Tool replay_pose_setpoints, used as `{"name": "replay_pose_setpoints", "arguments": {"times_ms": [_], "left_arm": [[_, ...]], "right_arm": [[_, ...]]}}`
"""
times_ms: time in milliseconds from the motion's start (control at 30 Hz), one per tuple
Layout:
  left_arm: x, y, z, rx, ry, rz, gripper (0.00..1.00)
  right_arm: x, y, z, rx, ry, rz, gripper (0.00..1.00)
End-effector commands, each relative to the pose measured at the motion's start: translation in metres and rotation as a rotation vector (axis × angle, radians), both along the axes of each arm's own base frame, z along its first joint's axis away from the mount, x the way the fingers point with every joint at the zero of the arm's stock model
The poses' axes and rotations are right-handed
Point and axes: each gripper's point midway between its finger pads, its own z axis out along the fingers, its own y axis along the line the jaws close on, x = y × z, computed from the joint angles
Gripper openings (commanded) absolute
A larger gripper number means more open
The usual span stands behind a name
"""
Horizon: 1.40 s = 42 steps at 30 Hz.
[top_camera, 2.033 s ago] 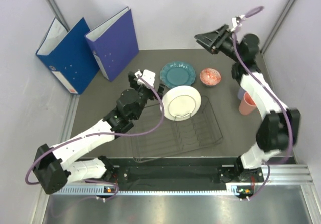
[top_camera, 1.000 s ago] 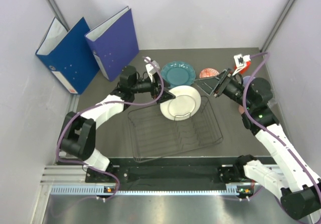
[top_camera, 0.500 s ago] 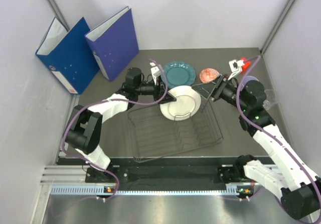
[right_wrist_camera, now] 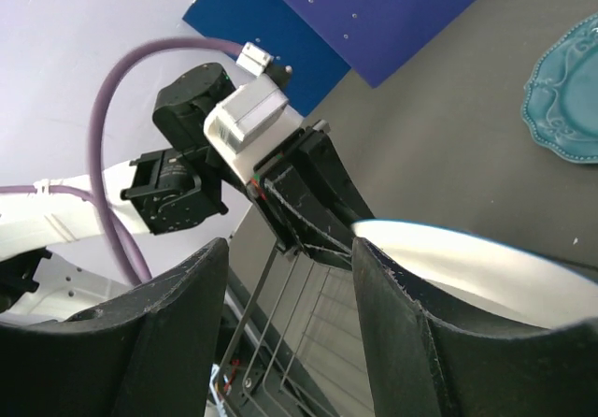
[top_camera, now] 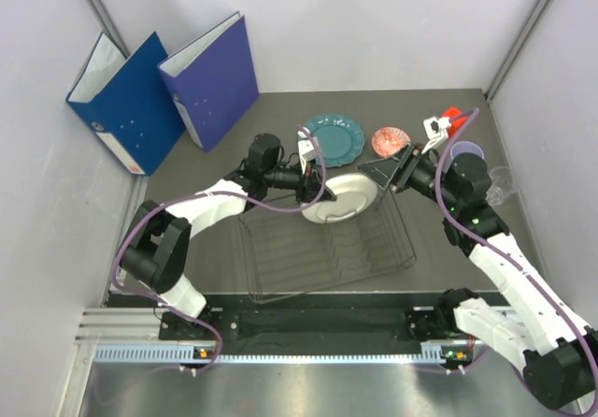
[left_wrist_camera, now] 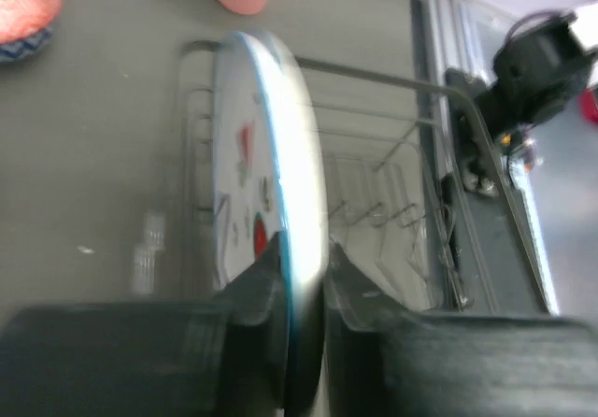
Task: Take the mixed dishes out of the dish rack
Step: Pick up the plate from the dish rack.
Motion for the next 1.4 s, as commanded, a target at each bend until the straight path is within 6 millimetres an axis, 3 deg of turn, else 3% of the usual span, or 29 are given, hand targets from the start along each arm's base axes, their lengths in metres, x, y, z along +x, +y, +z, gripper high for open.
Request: {"name": "replay_pose_setpoints", "arguments": {"times_ms": [0, 367, 867, 1233, 1367], "left_arm": [[-0.001, 0.0, 0.018, -0.015, -0.066, -0.002, 0.0], [0.007, -0.004, 0.048, -0.031, -0.192, -0.001, 0.0], [0.021, -0.011, 0.136, -0.125, -0.426, -0.029, 0.0], [0.002, -0.002, 0.209, -0.237, -0.562, -0.018, 0.0], [0.003, 0.002, 0.218, -0.24, -0.611, 0.027, 0.0]], "right_arm": [[-0.004, -0.001, 0.015, 0.018, -0.072, -0.003, 0.56], [-0.003, -0.001, 0.016, 0.02, -0.074, -0.007, 0.55], [-0.01, -0.004, 0.029, 0.032, -0.092, -0.01, 0.54], [-0.035, -0.019, 0.086, 0.116, -0.159, -0.047, 0.54], [-0.042, -0.034, 0.111, 0.154, -0.19, -0.123, 0.54]]}}
